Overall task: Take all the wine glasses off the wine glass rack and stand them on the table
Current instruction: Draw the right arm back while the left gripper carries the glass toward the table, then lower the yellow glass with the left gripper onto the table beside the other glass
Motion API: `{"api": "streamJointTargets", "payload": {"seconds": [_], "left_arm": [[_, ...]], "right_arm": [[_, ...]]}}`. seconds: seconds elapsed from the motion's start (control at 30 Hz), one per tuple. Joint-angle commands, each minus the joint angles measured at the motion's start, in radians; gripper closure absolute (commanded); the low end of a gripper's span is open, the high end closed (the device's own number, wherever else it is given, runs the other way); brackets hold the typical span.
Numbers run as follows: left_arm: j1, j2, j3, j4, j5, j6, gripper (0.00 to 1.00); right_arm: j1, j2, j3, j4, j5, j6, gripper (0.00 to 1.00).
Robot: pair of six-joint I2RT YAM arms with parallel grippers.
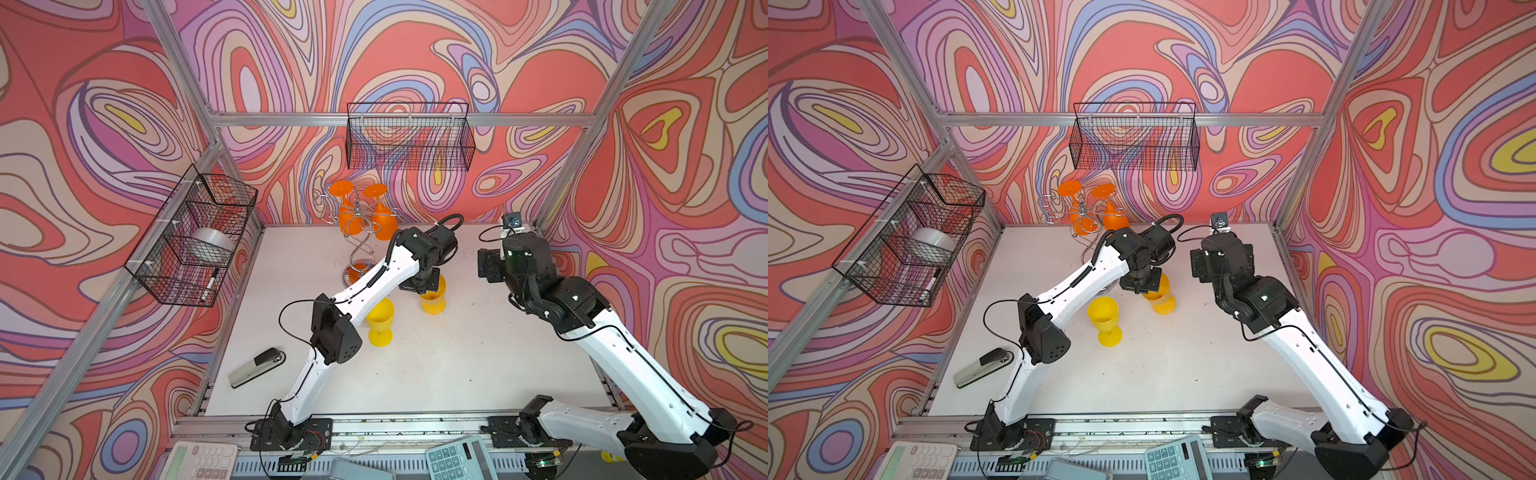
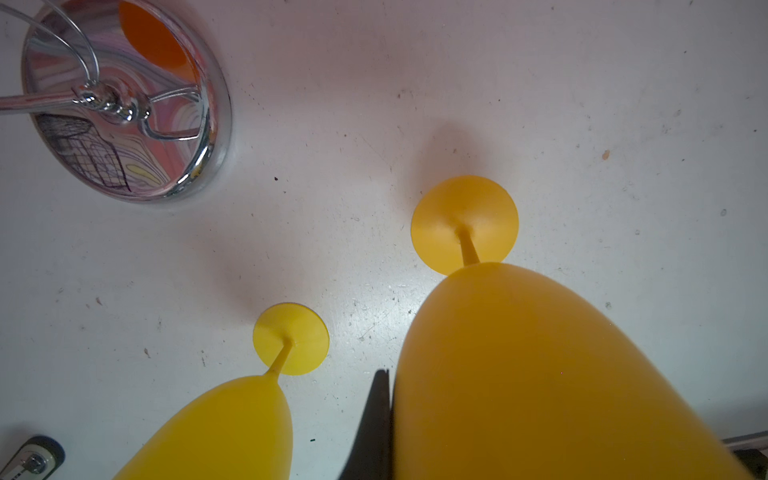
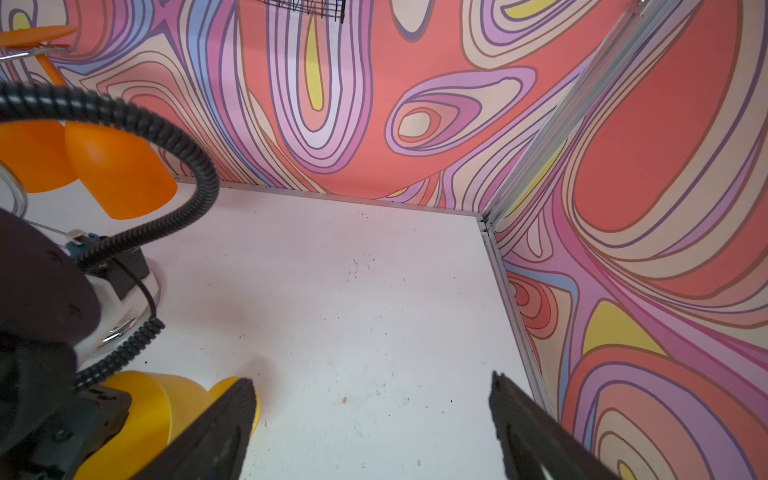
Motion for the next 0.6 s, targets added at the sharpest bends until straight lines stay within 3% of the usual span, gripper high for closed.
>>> {"api": "streamJointTargets", "payload": {"seconds": [0.0,0.3,0.57], "left_arm": [[0.013,0.017,0.032,-0.071,-0.036,0.092,1.00],[0.017,0.010,0.017,-0.120,-0.152,0.178,1.00],[0.053,-0.003,-0.027,-0.109,-0.091,0.206,0.98]], "right_arm": [[-0.012,-0.018,-0.009,-0.010,-0.023,0.023,0.07],[-0.026,-0.009,-0.009,0.003,-0.064,0.038,0.07],[-0.029,-0.013,-0.031,0.006,-0.078,0.048,0.07]]}}
